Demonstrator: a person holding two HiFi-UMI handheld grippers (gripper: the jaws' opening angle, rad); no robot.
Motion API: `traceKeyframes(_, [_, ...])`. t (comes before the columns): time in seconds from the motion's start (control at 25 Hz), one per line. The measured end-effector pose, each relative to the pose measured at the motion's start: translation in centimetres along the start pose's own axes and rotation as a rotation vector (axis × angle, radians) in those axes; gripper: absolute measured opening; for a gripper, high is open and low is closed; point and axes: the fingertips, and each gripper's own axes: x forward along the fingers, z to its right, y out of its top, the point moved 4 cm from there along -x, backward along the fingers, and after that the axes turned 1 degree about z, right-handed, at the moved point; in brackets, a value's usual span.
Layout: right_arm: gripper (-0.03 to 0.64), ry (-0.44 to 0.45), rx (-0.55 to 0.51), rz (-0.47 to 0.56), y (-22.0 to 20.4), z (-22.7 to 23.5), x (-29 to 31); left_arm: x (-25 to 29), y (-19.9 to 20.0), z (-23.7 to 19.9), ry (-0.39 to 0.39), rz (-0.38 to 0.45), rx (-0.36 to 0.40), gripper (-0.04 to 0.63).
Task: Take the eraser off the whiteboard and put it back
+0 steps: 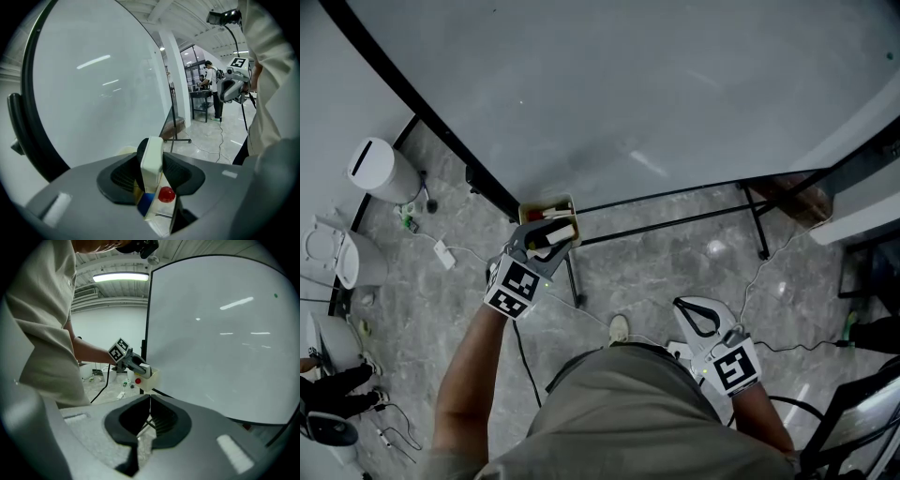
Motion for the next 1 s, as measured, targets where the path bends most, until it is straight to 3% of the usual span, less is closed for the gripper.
traceKeyframes(0.44, [0.003,0.008,-0.003,0.003,-0.2,1.2,0.1,1.2,-0.8,0.2,-0.018,-0.049,-0.011,0.172])
traceKeyframes(0.8, [0.003,0.017,-0.011,0.015,-0.4,1.3,0.1,1.7,-0.5,0.6,-0.01,-0.098,0.043,0.176])
traceKeyframes(1.0, [0.004,0.022,0.004,0.027,-0.4,1.1,-0.2,1.6,-0.4,0.7,0.031,-0.112,0.068,0.193])
